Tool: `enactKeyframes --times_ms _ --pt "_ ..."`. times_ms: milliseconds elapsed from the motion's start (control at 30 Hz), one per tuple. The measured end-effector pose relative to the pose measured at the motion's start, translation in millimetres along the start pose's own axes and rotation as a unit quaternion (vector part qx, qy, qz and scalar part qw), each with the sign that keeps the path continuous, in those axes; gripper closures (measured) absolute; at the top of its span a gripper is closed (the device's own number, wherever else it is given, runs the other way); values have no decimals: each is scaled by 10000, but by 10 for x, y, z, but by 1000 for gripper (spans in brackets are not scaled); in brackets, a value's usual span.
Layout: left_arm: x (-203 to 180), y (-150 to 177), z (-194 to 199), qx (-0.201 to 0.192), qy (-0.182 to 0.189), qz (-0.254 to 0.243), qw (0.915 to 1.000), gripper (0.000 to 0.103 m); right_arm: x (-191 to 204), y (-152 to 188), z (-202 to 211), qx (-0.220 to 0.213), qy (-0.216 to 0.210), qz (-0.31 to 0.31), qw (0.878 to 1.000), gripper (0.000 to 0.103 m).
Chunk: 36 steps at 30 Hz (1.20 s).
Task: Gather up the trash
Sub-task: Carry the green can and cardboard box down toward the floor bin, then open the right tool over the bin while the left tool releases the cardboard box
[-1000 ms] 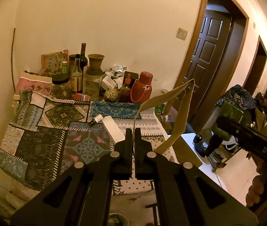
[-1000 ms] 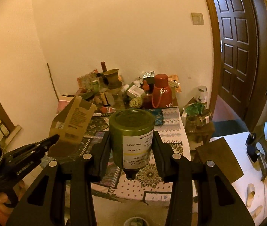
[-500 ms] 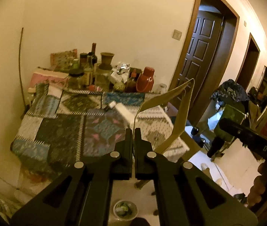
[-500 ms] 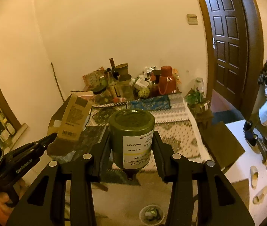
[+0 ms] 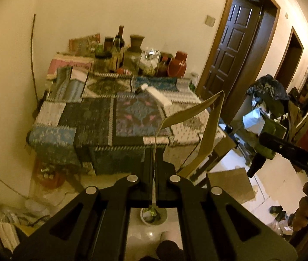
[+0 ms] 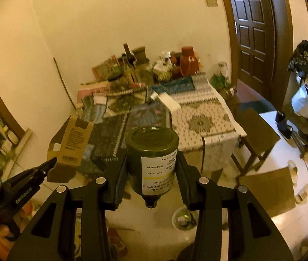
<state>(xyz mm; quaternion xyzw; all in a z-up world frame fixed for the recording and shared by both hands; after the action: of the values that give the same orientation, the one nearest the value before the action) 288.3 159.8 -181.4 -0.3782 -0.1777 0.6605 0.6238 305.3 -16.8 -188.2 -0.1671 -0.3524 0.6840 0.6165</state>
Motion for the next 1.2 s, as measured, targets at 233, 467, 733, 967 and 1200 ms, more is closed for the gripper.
enactKeyframes --times_ms 233,467,733,967,1200 --pt "97 428 -381 532 -133 170 9984 103 -135 379 -376 596 42 25 9982 64" --pt "239 1031 -1066 1139 -411 367 9920 103 -339 893 -1016 1211 6 58 9926 64" --pt "597 1935 -1896 1692 -725 806 9796 103 -625 1644 -1948 1914 -83 177 9813 64" --pt "851 2608 -2566 1993 -884 983 9710 103 -720 2279 -2619 2322 -441 191 9715 62" --pt "973 3136 -3220 2257 -895 1088 9640 103 -940 2670 -3142 2489 -65 346 9679 41"
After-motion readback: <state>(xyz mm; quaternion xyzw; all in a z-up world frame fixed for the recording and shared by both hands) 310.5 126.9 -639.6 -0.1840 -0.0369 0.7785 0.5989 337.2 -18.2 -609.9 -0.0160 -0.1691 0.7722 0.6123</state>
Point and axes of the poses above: each gripper's, at about its wrist camera, not at the fingertips, and z roughly against the way its jaws point, x to its left, y to its underside, the point moved 8 cm from there along -z, roughly the way its jaws point, and after that the axes turned 7 degrees about y, right-handed, at the moved point
